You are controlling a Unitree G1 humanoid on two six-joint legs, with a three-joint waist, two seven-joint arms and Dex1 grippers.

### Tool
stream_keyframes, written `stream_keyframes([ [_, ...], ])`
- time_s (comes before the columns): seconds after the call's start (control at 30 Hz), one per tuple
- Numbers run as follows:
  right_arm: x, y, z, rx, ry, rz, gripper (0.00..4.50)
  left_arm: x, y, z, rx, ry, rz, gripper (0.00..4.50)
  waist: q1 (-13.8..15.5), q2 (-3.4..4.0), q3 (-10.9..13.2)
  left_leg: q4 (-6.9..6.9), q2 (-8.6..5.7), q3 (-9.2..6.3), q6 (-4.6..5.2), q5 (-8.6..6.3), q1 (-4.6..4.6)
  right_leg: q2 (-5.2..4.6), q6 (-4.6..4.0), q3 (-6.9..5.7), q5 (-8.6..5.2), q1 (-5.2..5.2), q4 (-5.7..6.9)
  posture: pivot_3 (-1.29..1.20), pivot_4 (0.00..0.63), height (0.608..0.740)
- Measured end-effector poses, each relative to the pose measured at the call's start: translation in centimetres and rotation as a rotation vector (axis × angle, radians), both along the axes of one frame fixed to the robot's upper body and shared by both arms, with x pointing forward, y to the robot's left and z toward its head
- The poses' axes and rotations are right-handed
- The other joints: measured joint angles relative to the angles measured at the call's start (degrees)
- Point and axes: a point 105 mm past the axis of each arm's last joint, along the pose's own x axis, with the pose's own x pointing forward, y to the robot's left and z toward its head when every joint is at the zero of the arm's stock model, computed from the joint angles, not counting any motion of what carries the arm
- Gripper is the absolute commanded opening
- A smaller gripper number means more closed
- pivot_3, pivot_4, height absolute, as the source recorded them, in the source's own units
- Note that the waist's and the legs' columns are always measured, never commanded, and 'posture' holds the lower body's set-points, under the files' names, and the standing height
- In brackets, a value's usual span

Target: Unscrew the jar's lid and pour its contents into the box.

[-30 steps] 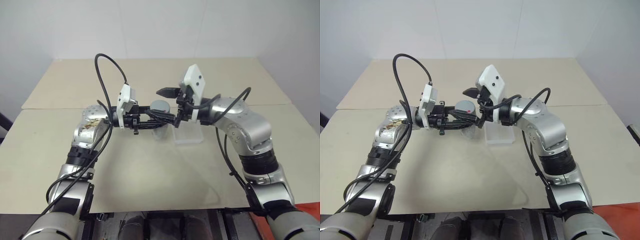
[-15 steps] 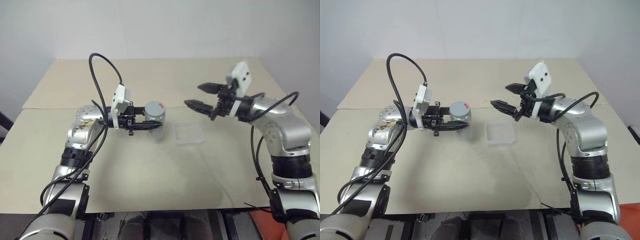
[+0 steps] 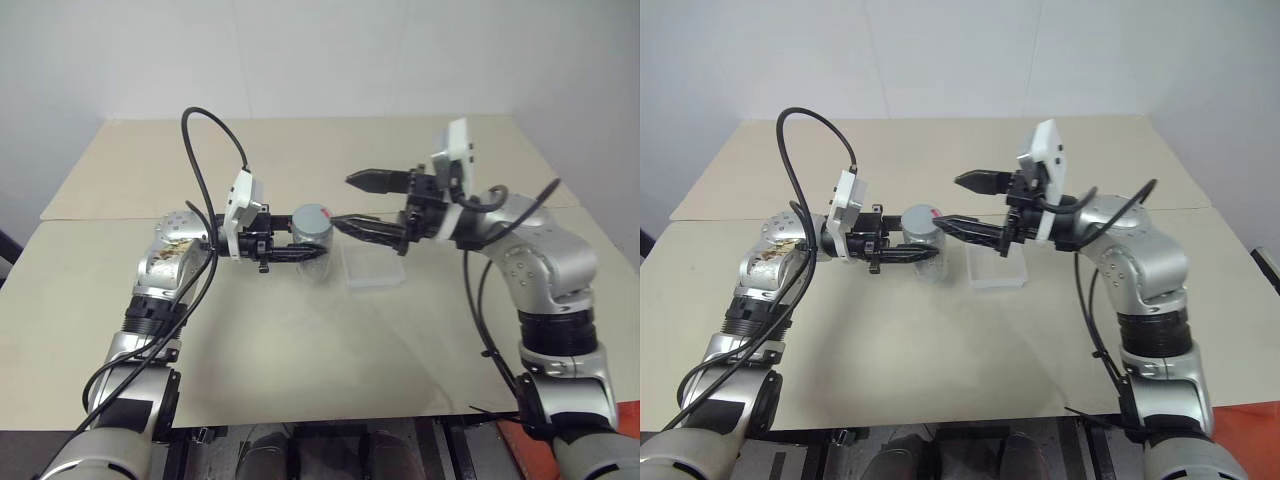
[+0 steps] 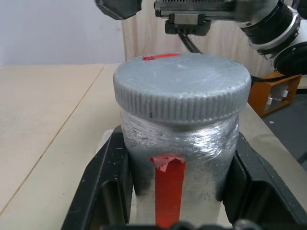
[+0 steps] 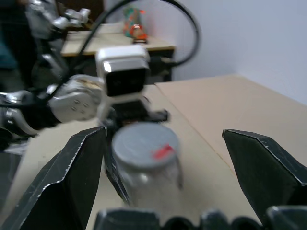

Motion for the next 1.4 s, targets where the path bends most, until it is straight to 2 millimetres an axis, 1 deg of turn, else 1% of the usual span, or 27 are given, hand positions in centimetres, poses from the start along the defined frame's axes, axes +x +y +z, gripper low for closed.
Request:
stream_keyframes([
  [0.17, 0.7, 2.1, -0.7, -0.032, 0.016, 0.002, 4.48, 0.0, 0.0, 0.0, 0.000, 0.004, 0.002, 2.01, 0.12, 0.00, 0.00, 0.00, 0.00, -0.02, 0.00, 0.00, -0.03, 0.00, 0.00, -0.02, 0.00, -0.03, 0.00, 0.00, 0.150, 0.740],
  [0.27, 0.7, 3.1, -0.8, -0.048, 0.011, 0.016, 4.48, -0.1, 0.2, 0.0, 0.007, 0.016, 0.008, 2.01, 0.03, 0.00, 0.00, -0.01, 0.00, -0.01, -0.01, 0.00, -0.02, 0.00, 0.00, -0.02, 0.00, -0.03, 0.00, 0.00, 0.150, 0.740],
  [0.47, 1.1, 4.1, -1.3, -0.071, 0.010, 0.011, 4.48, -0.3, 0.3, -0.3, 0.012, 0.024, 0.013, 2.01, -0.02, 0.01, 0.00, -0.01, 0.00, -0.01, -0.02, 0.01, -0.01, 0.00, 0.00, -0.02, 0.00, -0.02, 0.01, 0.00, 0.150, 0.740],
  [0.6, 1.6, 4.5, -1.8, -0.080, 0.027, 0.003, 4.48, -0.4, 0.5, -0.4, 0.011, 0.026, 0.031, 2.01, -0.07, 0.01, 0.00, -0.01, 0.00, 0.00, -0.02, 0.01, -0.01, 0.00, 0.00, -0.02, 0.00, -0.03, 0.01, 0.00, 0.150, 0.740],
  [0.87, 1.8, 4.3, -1.7, -0.086, 0.029, -0.008, 4.48, -0.3, 0.8, -0.3, 0.013, 0.031, 0.053, 2.01, -0.05, 0.01, 0.00, -0.01, 0.00, -0.01, -0.02, 0.01, -0.01, 0.00, 0.00, -0.02, 0.00, -0.03, 0.01, 0.00, 0.150, 0.740],
  [1.1, 1.8, 2.7, -1.8, -0.100, 0.028, -0.015, 4.48, -0.2, 1.0, -0.3, 0.006, 0.039, 0.070, 2.01, -0.05, 0.01, 0.00, -0.01, 0.00, 0.00, -0.02, 0.01, -0.01, 0.00, 0.00, -0.02, 0.00, -0.03, 0.01, 0.00, 0.150, 0.740],
  [1.3, 1.7, 2.1, -1.7, -0.104, 0.024, -0.020, 4.48, -0.1, 1.1, -0.2, 0.000, 0.041, 0.073, 2.01, -0.05, 0.01, 0.00, -0.01, 0.01, 0.00, -0.02, 0.01, -0.01, 0.00, 0.00, -0.02, 0.00, -0.03, 0.01, 0.00, 0.150, 0.740],
  [1.4, 1.7, 1.6, -1.9, -0.107, 0.029, -0.032, 4.48, -0.1, 1.1, -0.3, -0.001, 0.041, 0.074, 2.01, -0.03, 0.01, 0.00, -0.01, 0.00, 0.00, -0.02, 0.01, -0.01, 0.00, 0.00, -0.02, 0.00, -0.02, 0.01, 0.00, 0.150, 0.740],
])
